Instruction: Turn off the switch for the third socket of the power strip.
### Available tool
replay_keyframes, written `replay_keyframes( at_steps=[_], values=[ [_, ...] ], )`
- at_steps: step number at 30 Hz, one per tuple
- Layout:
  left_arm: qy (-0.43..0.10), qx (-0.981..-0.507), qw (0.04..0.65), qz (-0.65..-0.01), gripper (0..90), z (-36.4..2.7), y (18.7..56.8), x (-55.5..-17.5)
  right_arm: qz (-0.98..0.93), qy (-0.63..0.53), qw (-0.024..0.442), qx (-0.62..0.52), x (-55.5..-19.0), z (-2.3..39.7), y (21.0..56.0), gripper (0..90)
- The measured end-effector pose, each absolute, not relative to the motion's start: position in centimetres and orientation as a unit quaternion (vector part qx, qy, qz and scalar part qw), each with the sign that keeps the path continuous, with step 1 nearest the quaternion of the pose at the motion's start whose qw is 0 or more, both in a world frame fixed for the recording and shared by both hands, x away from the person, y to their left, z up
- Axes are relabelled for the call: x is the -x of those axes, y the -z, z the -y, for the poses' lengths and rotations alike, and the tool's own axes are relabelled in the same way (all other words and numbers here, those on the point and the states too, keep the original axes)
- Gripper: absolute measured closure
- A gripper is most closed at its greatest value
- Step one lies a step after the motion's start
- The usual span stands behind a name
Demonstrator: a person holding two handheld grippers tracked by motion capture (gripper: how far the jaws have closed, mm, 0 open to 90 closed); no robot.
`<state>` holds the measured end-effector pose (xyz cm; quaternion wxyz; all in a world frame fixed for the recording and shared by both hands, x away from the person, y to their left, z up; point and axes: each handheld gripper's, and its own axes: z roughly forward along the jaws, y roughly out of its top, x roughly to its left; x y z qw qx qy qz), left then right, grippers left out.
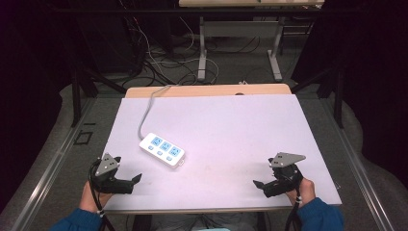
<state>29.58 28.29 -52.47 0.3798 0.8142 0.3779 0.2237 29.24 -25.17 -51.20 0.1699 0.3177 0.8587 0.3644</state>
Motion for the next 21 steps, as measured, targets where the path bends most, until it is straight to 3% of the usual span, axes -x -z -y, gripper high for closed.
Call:
replay_keyframes(
  at_steps=[21],
  values=[
    [-0.200, -0.820, 0.369, -0.388, 0.3, -28.64, 53.13, -30.21, -0.859, -0.364, 0.173, -0.315, -29.29, 25.10, 51.36, 4.8]
  ],
)
